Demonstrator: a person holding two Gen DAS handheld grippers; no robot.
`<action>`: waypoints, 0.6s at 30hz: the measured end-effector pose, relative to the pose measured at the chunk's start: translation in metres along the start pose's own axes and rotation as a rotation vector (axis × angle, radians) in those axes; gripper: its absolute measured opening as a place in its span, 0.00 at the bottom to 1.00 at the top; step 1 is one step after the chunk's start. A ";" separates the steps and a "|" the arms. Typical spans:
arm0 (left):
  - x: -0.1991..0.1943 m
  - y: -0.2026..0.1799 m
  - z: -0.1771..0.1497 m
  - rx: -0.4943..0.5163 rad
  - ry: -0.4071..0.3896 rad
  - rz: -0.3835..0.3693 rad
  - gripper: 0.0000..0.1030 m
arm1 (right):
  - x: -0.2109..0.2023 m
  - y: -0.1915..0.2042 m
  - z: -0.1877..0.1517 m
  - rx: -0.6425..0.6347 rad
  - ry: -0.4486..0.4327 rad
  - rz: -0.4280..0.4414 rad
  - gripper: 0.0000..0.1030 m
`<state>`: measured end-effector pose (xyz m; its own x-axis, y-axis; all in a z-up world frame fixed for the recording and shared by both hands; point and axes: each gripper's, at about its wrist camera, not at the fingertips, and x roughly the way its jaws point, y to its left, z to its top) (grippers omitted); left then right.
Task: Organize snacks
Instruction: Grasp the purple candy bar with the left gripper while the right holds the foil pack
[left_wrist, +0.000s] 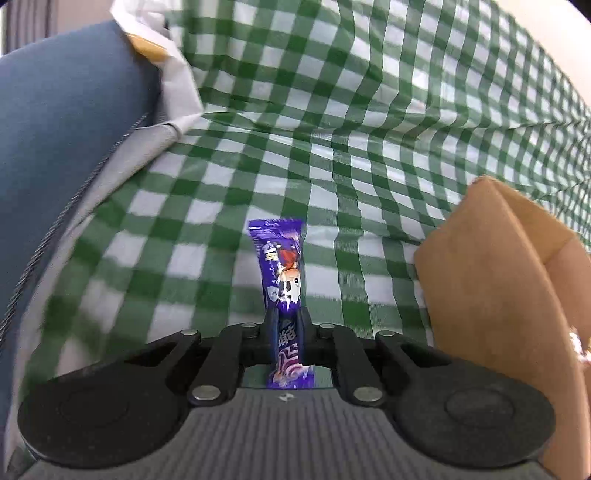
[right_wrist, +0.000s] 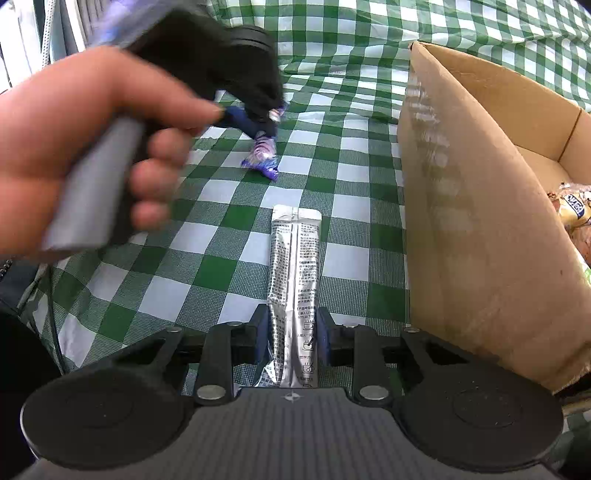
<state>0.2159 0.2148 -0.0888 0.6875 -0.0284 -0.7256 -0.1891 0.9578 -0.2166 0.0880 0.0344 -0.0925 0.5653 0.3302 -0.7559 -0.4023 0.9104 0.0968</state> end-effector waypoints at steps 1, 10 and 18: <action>-0.011 0.003 -0.007 -0.006 -0.001 -0.003 0.06 | 0.000 0.000 -0.001 0.001 -0.003 0.000 0.27; -0.092 0.028 -0.084 -0.100 0.006 -0.067 0.03 | -0.015 0.002 -0.006 0.010 -0.031 0.001 0.27; -0.081 0.018 -0.065 -0.124 -0.007 -0.070 0.23 | -0.021 0.001 -0.013 0.002 -0.028 0.011 0.32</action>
<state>0.1112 0.2153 -0.0765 0.7069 -0.0916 -0.7014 -0.2254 0.9108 -0.3460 0.0666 0.0246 -0.0844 0.5811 0.3473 -0.7360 -0.4071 0.9071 0.1066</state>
